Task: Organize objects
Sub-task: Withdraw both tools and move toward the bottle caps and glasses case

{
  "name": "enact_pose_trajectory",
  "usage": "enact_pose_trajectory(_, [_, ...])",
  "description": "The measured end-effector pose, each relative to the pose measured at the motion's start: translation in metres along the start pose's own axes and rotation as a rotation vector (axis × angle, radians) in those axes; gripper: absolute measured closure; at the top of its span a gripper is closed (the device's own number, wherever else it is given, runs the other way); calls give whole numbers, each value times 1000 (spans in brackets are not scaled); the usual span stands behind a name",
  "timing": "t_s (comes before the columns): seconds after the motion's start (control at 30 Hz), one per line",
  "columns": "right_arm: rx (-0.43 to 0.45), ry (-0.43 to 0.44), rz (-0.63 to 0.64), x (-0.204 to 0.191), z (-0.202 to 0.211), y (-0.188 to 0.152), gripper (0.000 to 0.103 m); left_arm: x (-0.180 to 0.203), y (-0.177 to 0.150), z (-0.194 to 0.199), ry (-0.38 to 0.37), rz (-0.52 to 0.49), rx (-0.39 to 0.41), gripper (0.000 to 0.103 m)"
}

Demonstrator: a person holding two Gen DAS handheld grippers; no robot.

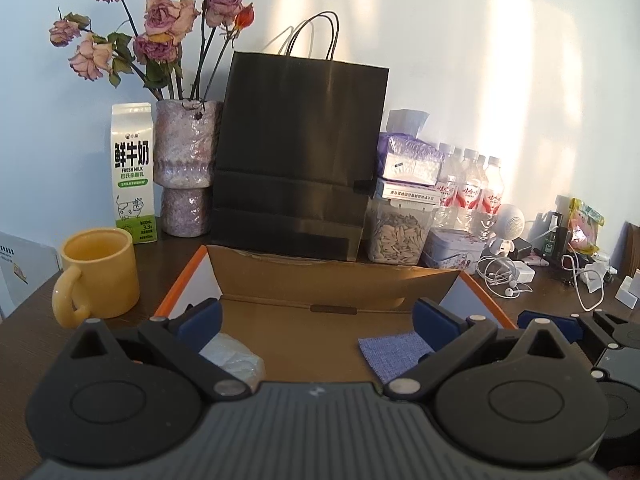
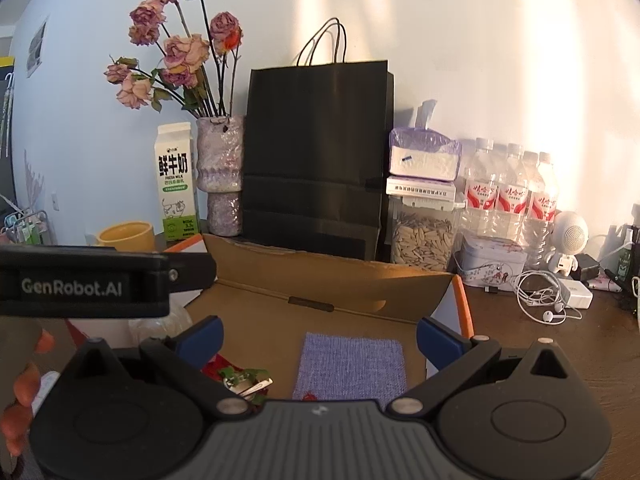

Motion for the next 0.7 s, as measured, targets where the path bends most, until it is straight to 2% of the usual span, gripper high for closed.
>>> enact_pose_trajectory(0.33, [26, 2, 31, -12, 38, 0, 0, -7, -1, 38, 6, -9, 14, 0])
enact_pose_trajectory(0.7, [24, 4, 36, -20, 94, -18, 0, -28, -14, 97, 12, -2, 27, 0])
Point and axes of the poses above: each gripper's, at about its wrist camera, not at the fingertips, and z roughly against the way its jaws point, x to its right, y to its top, the point moved 4 cm from there along -z, roughly the way its jaws point, and after that the axes turned 12 degrees about -z, right-handed, at the moved point
